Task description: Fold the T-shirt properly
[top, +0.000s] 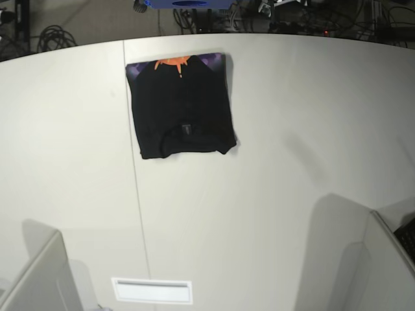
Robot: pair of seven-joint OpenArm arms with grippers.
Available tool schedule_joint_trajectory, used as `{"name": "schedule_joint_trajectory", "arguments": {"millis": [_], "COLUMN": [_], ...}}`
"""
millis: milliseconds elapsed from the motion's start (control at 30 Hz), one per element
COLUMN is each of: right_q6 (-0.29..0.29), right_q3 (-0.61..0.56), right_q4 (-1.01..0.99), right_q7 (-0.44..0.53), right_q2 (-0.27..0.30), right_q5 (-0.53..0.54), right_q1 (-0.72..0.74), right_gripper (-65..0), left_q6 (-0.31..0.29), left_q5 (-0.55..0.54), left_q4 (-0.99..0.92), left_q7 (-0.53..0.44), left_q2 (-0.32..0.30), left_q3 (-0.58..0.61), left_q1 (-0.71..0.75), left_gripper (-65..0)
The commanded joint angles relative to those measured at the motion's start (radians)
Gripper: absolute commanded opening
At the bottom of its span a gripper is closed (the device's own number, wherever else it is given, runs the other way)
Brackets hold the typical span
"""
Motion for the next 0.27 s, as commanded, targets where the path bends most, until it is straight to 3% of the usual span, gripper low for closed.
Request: {"name": "schedule_joint_trajectory", "arguments": {"millis": [0, 233], "right_q6": [0.002, 0.002], "right_q3": [-0.001, -0.002], "right_q4": [-0.002, -0.009], "right_q7": [0.005, 0.004], "right_q2": [-0.010, -0.033], "right_q5": [-0.003, -0.003], "right_q1": [-0.003, 0.009], "right_gripper": [-65.0, -65.0], "left_q6": [-0.002, -0.002], "left_q5": [0.004, 0.004], "left_q4": [-0.008, -0.042], "left_q7": [0.016, 0.009], "left_q2": [-0.008, -0.031], "left_q3": [0.000, 0.000], "left_q1": [0.026, -0.006], "left_gripper": [-65.0, -65.0]}}
